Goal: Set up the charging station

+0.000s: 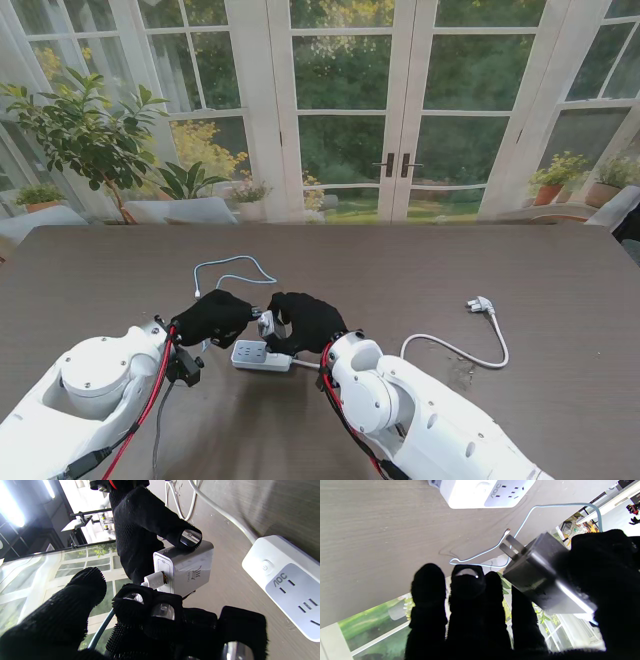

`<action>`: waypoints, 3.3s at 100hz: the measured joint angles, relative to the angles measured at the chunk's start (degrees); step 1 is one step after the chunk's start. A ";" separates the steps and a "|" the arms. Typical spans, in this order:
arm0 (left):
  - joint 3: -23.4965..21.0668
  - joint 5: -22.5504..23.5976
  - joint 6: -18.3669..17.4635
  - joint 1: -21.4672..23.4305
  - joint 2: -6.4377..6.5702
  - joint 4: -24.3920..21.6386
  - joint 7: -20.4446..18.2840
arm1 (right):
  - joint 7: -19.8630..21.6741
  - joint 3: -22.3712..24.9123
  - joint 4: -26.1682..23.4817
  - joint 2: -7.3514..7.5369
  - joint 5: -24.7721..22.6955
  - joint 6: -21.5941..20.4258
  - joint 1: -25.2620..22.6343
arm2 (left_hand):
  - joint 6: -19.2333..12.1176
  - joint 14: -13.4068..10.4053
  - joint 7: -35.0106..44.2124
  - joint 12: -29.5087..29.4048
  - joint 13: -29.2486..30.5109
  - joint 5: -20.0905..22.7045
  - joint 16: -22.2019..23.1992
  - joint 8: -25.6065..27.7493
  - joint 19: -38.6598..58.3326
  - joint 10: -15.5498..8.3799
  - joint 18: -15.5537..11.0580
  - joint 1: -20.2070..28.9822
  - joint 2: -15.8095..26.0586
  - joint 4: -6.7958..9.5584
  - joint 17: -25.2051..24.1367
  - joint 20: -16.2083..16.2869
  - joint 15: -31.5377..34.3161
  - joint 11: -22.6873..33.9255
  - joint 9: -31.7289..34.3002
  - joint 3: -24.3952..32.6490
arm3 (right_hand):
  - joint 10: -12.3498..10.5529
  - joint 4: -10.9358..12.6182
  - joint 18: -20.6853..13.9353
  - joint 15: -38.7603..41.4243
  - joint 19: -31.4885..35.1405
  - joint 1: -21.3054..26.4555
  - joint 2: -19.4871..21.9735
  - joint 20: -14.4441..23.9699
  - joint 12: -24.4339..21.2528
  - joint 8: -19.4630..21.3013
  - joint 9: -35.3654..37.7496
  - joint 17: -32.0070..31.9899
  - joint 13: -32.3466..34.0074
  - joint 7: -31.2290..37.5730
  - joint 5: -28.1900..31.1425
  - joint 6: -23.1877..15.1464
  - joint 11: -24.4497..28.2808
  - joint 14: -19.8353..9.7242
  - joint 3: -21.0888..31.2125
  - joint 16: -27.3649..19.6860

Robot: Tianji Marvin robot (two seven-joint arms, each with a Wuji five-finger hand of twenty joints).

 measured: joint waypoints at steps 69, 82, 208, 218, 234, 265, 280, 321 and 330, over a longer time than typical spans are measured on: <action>0.06 0.10 1.93 -0.51 0.80 -0.63 -3.02 | -4.63 -1.14 2.45 -1.27 0.18 -2.99 0.91 | -0.10 -0.15 0.02 -0.02 0.00 0.00 0.08 0.00 0.00 -0.12 -0.24 0.00 1.21 0.00 0.00 -1.48 0.00 0.00 0.00 -0.97 | -3.28 -11.52 1.67 8.42 2.09 5.32 -10.98 -0.70 0.13 -15.01 33.66 15.34 10.27 0.00 12.66 0.32 -4.62 -0.47 1.38 0.00; 0.06 0.02 1.85 -0.37 0.80 -0.87 -2.83 | -4.89 -1.18 2.85 -1.56 0.33 -3.32 0.91 | -0.10 -0.16 0.02 -0.02 0.00 0.00 0.08 0.00 0.00 -0.12 -0.29 0.00 1.21 0.00 0.00 -2.08 0.00 0.01 0.00 -1.00 | -3.21 -11.54 1.75 9.00 2.09 5.34 -11.05 -0.88 0.13 -15.59 35.59 16.56 10.28 0.00 13.21 0.55 -5.26 -0.47 1.37 0.00; -5.62 20.48 -1.28 3.11 1.72 -6.63 2.95 | -4.18 -0.40 3.99 -2.05 5.01 -7.57 0.21 | 2.37 5.18 -56.12 -6.34 -0.89 -8.83 -49.60 -22.46 -2.07 4.46 5.71 -1.29 2.32 0.00 -1.08 -34.51 -34.35 -51.16 -4.47 -14.79 | -2.79 -11.57 -0.49 13.44 2.09 5.34 -11.06 0.73 6.74 -15.62 39.60 19.42 11.19 0.00 14.31 2.08 -7.99 -1.29 1.36 0.00; -5.68 20.47 -1.21 3.01 1.74 -6.67 3.49 | -4.23 -0.36 4.07 -2.08 5.12 -7.68 0.14 | 2.24 5.31 -56.91 -6.34 -0.89 -9.48 -47.45 -23.34 -2.79 4.83 6.54 -1.30 2.35 0.00 -1.55 -36.55 -37.26 -51.56 -5.49 -18.24 | -2.78 -11.57 -0.49 14.00 2.09 5.34 -11.06 0.79 7.03 -15.59 39.61 19.42 11.19 0.00 14.31 2.07 -8.00 -1.29 1.36 0.00; -5.92 20.23 -1.23 3.05 1.62 -6.69 4.53 | -4.22 -0.35 4.18 -2.10 5.26 -7.80 0.10 | 1.63 5.65 -57.76 -6.38 -1.55 -10.17 -45.12 -23.42 -3.54 5.11 7.13 -3.91 2.48 0.46 -3.44 -36.29 -40.05 -52.31 -6.92 -23.70 | -2.77 -11.57 -0.49 14.02 2.09 5.34 -11.06 0.82 7.07 -15.57 39.64 19.43 11.19 0.00 14.31 2.08 -8.00 -1.29 1.36 0.00; -6.64 23.80 1.24 3.75 0.82 -8.05 11.48 | -4.33 -0.34 4.27 -2.17 5.49 -7.86 0.00 | 1.85 8.30 -57.48 -6.39 -1.10 -10.06 -44.50 -23.42 -3.54 7.52 10.55 -4.13 14.32 0.62 -3.13 -35.10 -40.50 -52.27 -6.92 -30.42 | -2.76 -11.58 -0.49 14.03 2.09 5.34 -11.06 0.85 7.32 -15.55 39.64 19.43 11.19 0.00 14.31 2.07 -8.00 -1.29 1.36 0.00; -5.60 27.00 1.42 3.16 -0.18 -6.72 17.72 | -4.61 -0.34 4.37 -2.24 5.54 -8.03 -0.06 | 2.57 9.98 -57.36 -6.39 -3.45 -10.04 -43.44 -23.43 -4.54 7.95 11.45 -1.58 14.66 0.65 -5.44 -31.50 -40.26 -52.44 -5.99 -15.51 | -2.75 -11.58 -0.49 14.03 2.09 5.34 -11.06 0.88 7.39 -15.48 39.65 19.43 11.19 0.00 14.31 2.08 -8.01 -1.29 1.36 0.00; -1.69 37.85 -7.65 -1.45 -0.30 3.20 18.76 | -4.60 -0.03 4.56 -2.24 5.63 -8.34 -0.32 | 0.23 5.77 -57.76 -18.69 -36.05 -13.71 -44.60 -25.65 -26.08 2.86 0.26 8.23 -3.29 -2.88 -43.02 -20.13 -59.71 -61.53 -17.32 -0.36 | -2.73 -11.59 -0.50 14.04 2.09 5.34 -11.06 0.90 7.40 -15.47 39.68 19.43 11.19 0.00 14.31 2.08 -8.01 -1.29 1.36 0.00; -1.23 37.88 -8.15 -1.63 0.07 3.65 18.82 | -4.62 -0.01 4.71 -2.24 5.68 -8.44 -0.33 | 0.17 5.17 -59.58 -19.70 -39.18 -13.81 -45.19 -25.86 -27.73 2.49 -1.46 4.74 -4.11 -2.88 -46.51 -19.27 -60.86 -60.77 -18.47 2.88 | -2.72 -11.59 -0.50 14.04 2.09 5.34 -11.06 0.90 7.40 -15.47 39.68 19.43 11.19 0.00 14.31 2.08 -8.01 -1.29 1.36 0.00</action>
